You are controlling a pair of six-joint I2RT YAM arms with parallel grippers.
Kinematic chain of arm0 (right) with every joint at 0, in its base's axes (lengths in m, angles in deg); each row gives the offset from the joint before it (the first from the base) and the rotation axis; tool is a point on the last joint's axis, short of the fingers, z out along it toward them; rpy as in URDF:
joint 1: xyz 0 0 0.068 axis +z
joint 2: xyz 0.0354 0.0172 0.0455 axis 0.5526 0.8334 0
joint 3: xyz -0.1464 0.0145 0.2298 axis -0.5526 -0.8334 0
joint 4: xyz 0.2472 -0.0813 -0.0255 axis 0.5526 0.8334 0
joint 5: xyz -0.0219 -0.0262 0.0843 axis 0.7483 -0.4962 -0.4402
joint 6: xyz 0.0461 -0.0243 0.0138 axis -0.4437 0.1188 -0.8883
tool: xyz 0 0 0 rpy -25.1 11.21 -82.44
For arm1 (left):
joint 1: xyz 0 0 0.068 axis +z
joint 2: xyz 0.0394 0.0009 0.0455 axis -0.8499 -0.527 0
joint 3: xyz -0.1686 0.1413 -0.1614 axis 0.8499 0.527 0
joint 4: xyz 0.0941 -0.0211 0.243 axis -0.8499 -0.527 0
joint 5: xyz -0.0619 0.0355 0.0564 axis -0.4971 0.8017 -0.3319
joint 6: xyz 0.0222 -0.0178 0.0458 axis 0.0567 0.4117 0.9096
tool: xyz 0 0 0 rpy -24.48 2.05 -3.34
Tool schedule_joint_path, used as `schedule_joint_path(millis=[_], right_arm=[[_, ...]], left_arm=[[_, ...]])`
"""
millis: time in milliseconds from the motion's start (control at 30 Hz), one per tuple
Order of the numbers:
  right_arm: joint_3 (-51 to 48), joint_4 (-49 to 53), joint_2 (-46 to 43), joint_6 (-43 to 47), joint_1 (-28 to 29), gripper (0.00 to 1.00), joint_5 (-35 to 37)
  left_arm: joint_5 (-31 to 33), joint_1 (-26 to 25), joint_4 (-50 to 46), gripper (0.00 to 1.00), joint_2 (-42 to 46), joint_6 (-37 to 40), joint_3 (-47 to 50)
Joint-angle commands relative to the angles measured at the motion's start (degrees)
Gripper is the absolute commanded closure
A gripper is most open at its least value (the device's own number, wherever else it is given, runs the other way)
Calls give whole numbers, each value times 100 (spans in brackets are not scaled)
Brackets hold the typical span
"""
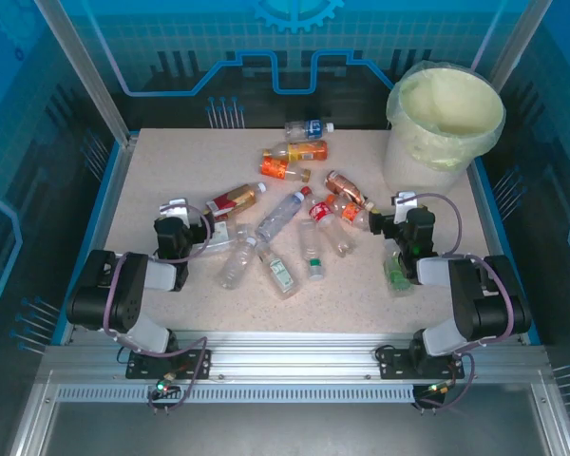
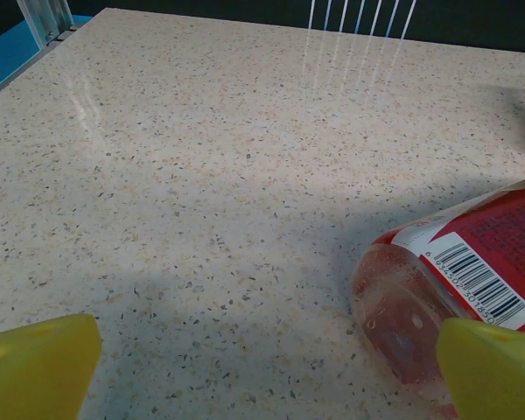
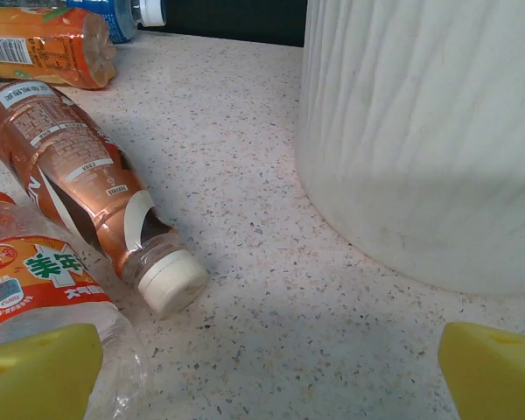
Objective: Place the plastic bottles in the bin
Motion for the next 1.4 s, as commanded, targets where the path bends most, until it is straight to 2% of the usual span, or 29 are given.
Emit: schedule_joint_path(millis=[0,467,700,800,967,1067,1100,1167,1267,1367], right_arm=[[-8,-57,25,-67,53,0,10],[-5,-51,25,-74,44,0,6],[7,8,-3,-79,-34,0,-251],[272,802,-427,-33,-25,0,-333],[624,2369,-1540,-283,-8,0,-186],[947,3782,-2154,-766,25,0,109],[1015,4212,-2313,-913,36,0,220],[1036,5013,-2715,-1211,51,0,342],[904,5919,-3282,-1784,43,0,661],[952,6913,-3571,-2177,-6,0,487]], left_arm=[[-48,-35,174,1,46,107,-102],[-50,-34,175,1,55,107,-102],[-197,-38,161,1,165,191,-85],[-109,-96,-345,1,759,223,-83],[585,-238,-1179,1,1810,-8,-189],[832,-293,-1827,1,2401,-688,-380],[935,-305,-2263,1,2563,-979,-531],[1076,-307,-3516,1,2826,-2036,-1022],[368,-315,-5175,1,2895,-3193,-1760],[-157,-342,-5877,1,2877,-3673,-2150]])
